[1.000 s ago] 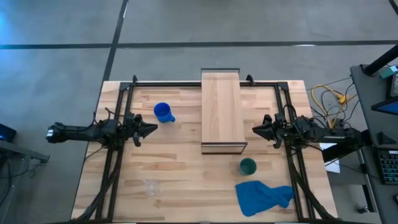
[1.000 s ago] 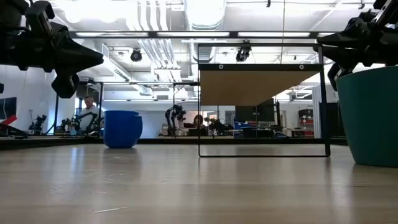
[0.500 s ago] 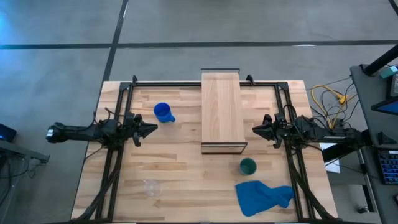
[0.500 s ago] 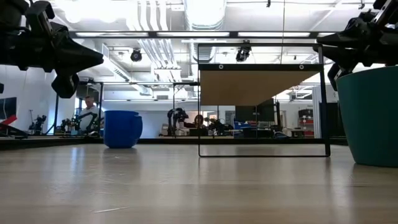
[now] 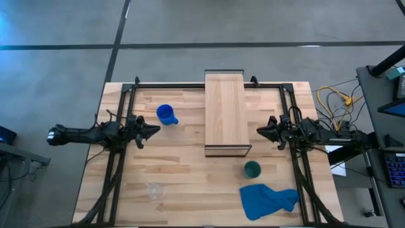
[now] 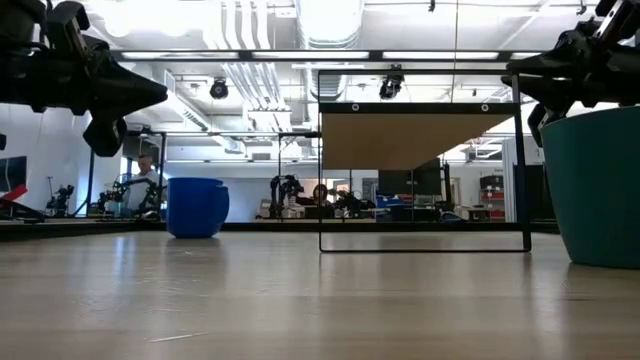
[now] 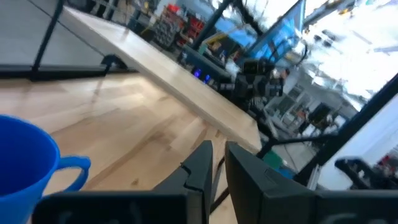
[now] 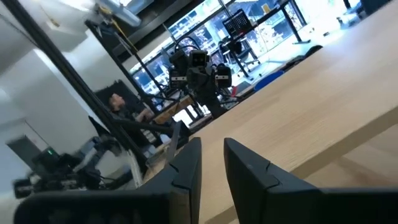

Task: Stack small to large cups/mugs on shelf
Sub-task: Put the transparent mug on the shelf

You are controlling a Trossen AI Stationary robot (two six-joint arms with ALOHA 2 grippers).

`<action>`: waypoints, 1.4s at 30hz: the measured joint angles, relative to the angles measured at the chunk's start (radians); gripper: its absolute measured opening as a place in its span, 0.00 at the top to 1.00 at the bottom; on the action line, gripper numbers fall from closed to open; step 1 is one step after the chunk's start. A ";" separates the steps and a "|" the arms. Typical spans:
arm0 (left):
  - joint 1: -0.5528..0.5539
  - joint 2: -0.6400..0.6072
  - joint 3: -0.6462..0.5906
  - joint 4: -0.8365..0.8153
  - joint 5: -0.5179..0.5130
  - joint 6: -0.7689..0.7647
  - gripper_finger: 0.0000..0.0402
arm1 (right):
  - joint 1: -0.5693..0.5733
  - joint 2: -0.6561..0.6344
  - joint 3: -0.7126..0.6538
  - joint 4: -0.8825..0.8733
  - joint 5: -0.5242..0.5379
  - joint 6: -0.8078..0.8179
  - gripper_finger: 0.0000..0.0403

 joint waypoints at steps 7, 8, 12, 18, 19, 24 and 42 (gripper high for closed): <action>0.000 0.000 0.000 0.039 -0.044 -0.005 0.93 | 0.000 0.000 0.000 0.002 0.029 0.155 0.84; 0.000 0.002 0.000 0.042 -0.052 -0.006 0.93 | 0.000 0.000 0.000 0.002 0.045 0.168 0.84; 0.000 -0.001 0.000 0.137 -0.054 -0.008 0.93 | 0.000 0.000 0.000 0.002 0.136 0.209 0.84; 0.000 -0.002 0.022 0.237 0.010 0.124 0.93 | 0.000 0.000 0.000 0.016 0.151 0.261 0.84; 0.000 -0.002 0.034 0.229 0.022 0.140 0.93 | 0.000 0.000 0.000 0.032 0.151 0.276 0.84; 0.000 0.044 0.171 0.071 0.112 0.211 0.93 | 0.000 0.000 0.000 0.178 0.150 0.240 0.84; 0.000 0.690 1.126 -1.064 -0.010 0.461 0.93 | 0.000 0.085 0.166 0.172 0.150 0.036 0.84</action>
